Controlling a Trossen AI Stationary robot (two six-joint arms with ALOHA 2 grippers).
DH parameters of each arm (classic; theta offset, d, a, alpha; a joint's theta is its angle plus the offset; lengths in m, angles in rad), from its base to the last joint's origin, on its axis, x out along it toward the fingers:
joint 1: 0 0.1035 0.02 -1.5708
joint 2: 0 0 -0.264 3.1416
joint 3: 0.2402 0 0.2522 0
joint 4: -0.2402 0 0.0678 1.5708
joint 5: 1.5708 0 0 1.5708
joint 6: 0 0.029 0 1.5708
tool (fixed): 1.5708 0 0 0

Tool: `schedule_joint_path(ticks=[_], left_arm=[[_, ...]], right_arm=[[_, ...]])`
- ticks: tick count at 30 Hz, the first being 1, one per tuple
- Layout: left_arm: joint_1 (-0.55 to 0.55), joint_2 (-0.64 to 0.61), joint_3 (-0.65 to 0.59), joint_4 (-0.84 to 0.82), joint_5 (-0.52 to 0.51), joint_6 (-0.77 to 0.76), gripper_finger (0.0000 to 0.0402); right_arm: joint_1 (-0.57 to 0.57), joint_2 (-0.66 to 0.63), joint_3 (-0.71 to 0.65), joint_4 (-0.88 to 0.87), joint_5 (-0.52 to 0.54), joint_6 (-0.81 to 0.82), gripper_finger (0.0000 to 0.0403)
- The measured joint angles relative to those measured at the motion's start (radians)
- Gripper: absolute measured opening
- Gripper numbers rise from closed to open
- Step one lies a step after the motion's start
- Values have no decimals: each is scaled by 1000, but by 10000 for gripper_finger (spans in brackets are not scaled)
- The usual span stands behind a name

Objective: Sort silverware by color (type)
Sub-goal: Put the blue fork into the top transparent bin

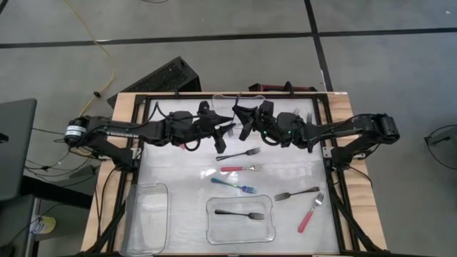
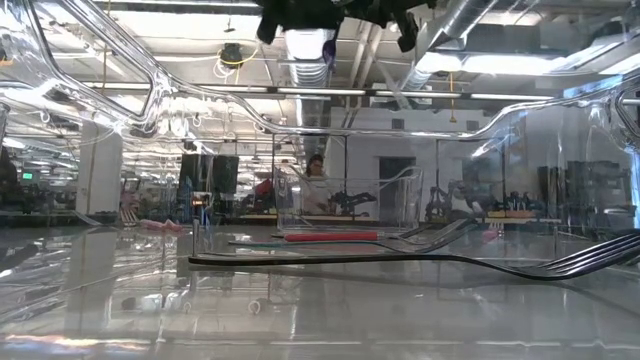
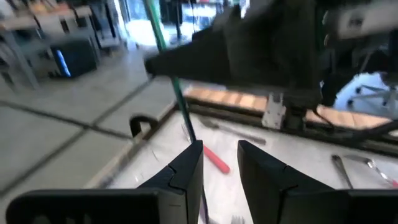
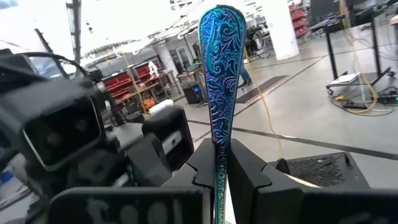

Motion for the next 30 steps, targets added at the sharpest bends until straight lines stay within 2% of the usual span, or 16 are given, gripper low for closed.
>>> schedule_joint_path(ticks=[6,9,14,16,20,26,30], left_arm=[[-25,-1,1,-7,-94,-7,91],[-39,-1,2,-9,-176,-5,91],[-63,-11,2,-2,-233,45,91],[-64,-13,2,-3,-223,53,91],[-48,-7,2,-7,-128,41,91],[-17,-1,2,-39,-32,-20,90],[-15,-1,2,-37,-25,-25,60]], right_arm=[[-34,3,0,-8,-92,0,45],[-43,3,0,-3,-141,16,45],[-38,3,0,-9,-145,18,45],[-33,3,0,-11,-137,18,45],[-17,3,0,-11,-127,25,45],[20,3,0,-7,-31,16,45],[42,3,0,-9,27,16,45]])
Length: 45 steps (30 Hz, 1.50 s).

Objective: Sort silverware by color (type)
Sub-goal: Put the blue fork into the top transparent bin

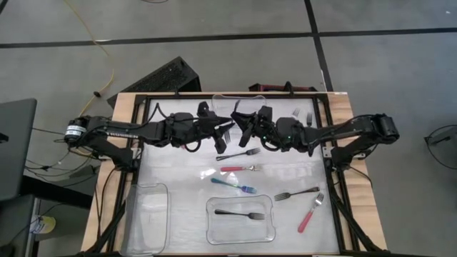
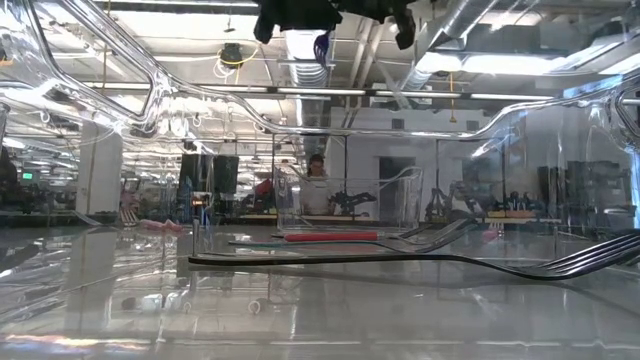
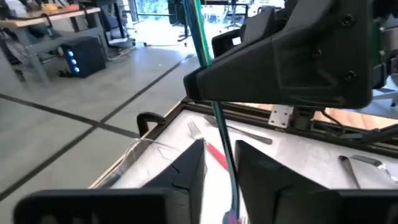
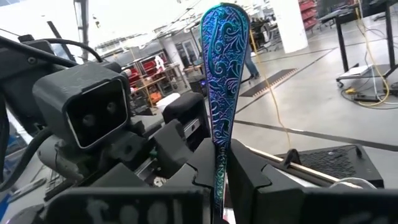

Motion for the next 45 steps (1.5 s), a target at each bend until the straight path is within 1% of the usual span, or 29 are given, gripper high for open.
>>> schedule_joint_path(ticks=[2,3,6,11,14,16,20,22,25,27,30,32,37,40,42,45], left_arm=[[-1,0,0,-1,15,-10,24],[-2,0,0,-5,14,-24,13],[-6,-1,0,-23,-5,-74,3],[-24,-1,0,-59,-48,-122,1],[-45,-1,0,-98,-76,-177,0],[-62,-6,1,-139,-101,-226,0],[-90,-29,0,-238,-97,-308,0],[-94,-57,0,-324,-76,-365,0],[-88,-101,0,-492,-3,-442,0],[-81,-135,-1,-620,75,-478,0],[-67,-183,-1,-755,189,-507,0],[-58,-202,-1,-822,256,-505,0],[-27,-218,-1,-886,462,-485,0],[1,-217,-1,-897,579,-461,0],[25,-217,-1,-893,638,-440,0],[67,-217,-1,-899,718,-398,0]], right_arm=[[6,0,0,-1,8,-2,45],[6,0,0,-4,7,-3,45],[8,0,0,-9,-3,-23,51],[8,0,0,-44,-58,-89,82],[-8,-20,2,-104,-167,-145,108],[-26,-23,33,-181,-248,-157,130],[-74,-21,128,-420,-460,-159,179],[-94,-13,179,-533,-544,-163,205],[-124,-12,237,-717,-633,-206,236],[-144,-11,275,-810,-679,-240,249],[-173,-11,347,-932,-734,-288,254],[-181,-7,386,-975,-763,-324,255],[-178,63,447,-985,-815,-335,255],[-169,101,475,-993,-816,-335,255],[-163,123,485,-972,-816,-335,255],[-152,143,482,-997,-815,-329,255]])
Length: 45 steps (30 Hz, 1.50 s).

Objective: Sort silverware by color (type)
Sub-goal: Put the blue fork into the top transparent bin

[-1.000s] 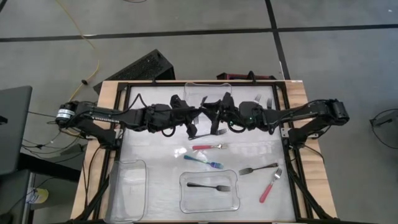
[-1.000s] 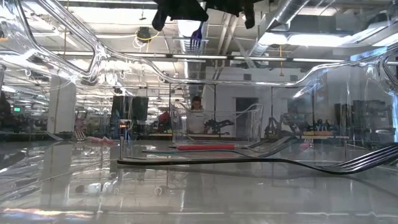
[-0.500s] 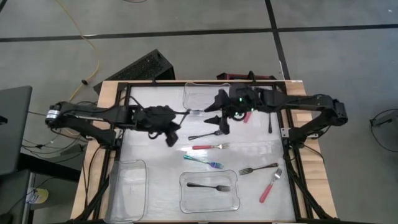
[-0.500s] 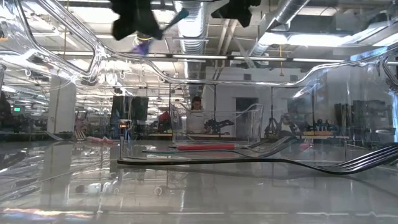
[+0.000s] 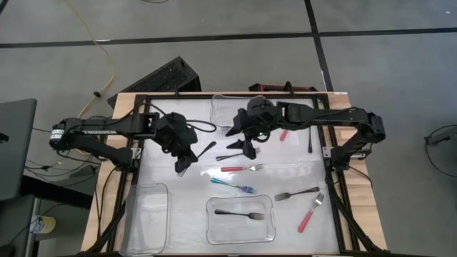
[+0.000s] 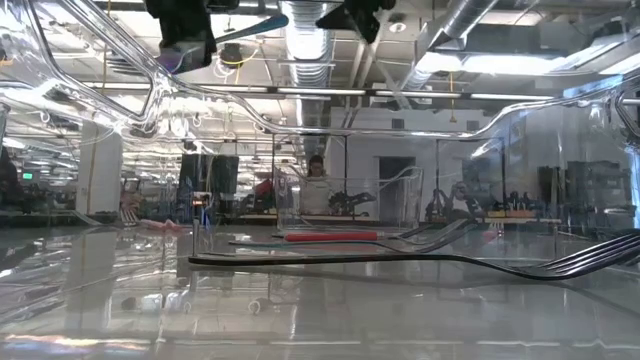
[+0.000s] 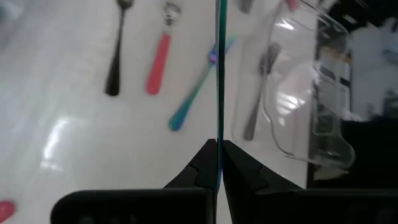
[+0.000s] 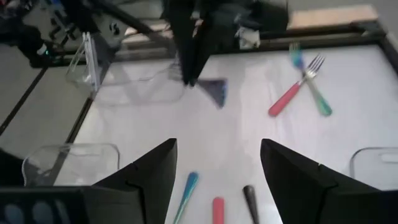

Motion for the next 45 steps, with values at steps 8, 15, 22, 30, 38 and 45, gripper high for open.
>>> schedule_joint_path(ticks=[8,15,22,30,38,45], left_arm=[[115,81,48,-24,184,121,0],[118,262,258,-146,173,292,0],[116,440,475,-192,168,380,0],[114,574,651,-262,142,427,0],[105,576,666,-252,57,380,0],[56,576,666,-244,-24,328,0]], right_arm=[[30,-90,-96,22,165,30,255],[23,-246,-332,239,145,109,254],[55,-261,-410,338,81,130,254],[100,-255,-409,345,208,125,250],[95,-263,-409,276,221,50,141],[74,-287,-409,288,211,-34,31]])
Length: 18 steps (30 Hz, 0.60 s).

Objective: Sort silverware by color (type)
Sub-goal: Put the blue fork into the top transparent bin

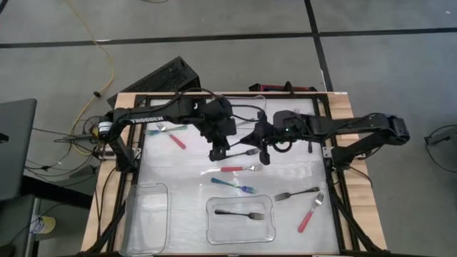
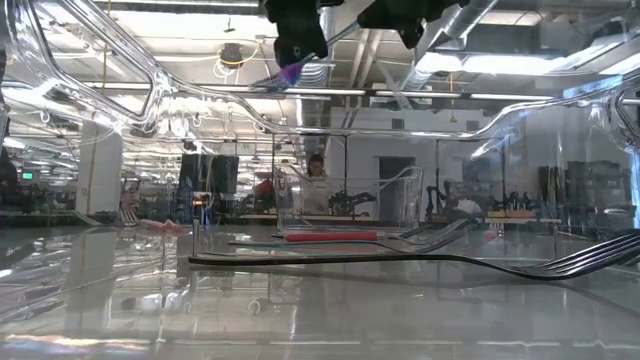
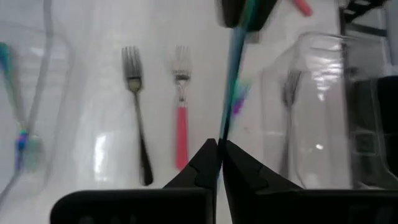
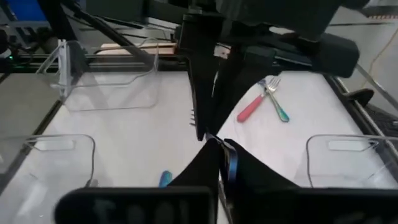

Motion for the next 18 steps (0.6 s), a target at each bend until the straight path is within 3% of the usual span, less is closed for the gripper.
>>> schedule_joint_path(ticks=[9,13,18], left_arm=[[-32,-1,0,-11,-10,-26,6],[-40,-16,-2,-53,-18,-5,43],[-40,-114,-2,-151,-151,-55,96]], right_arm=[[-31,-2,0,-2,-98,45,24],[-59,-3,1,-1,-98,89,24],[-166,-3,2,-10,-114,127,24]])
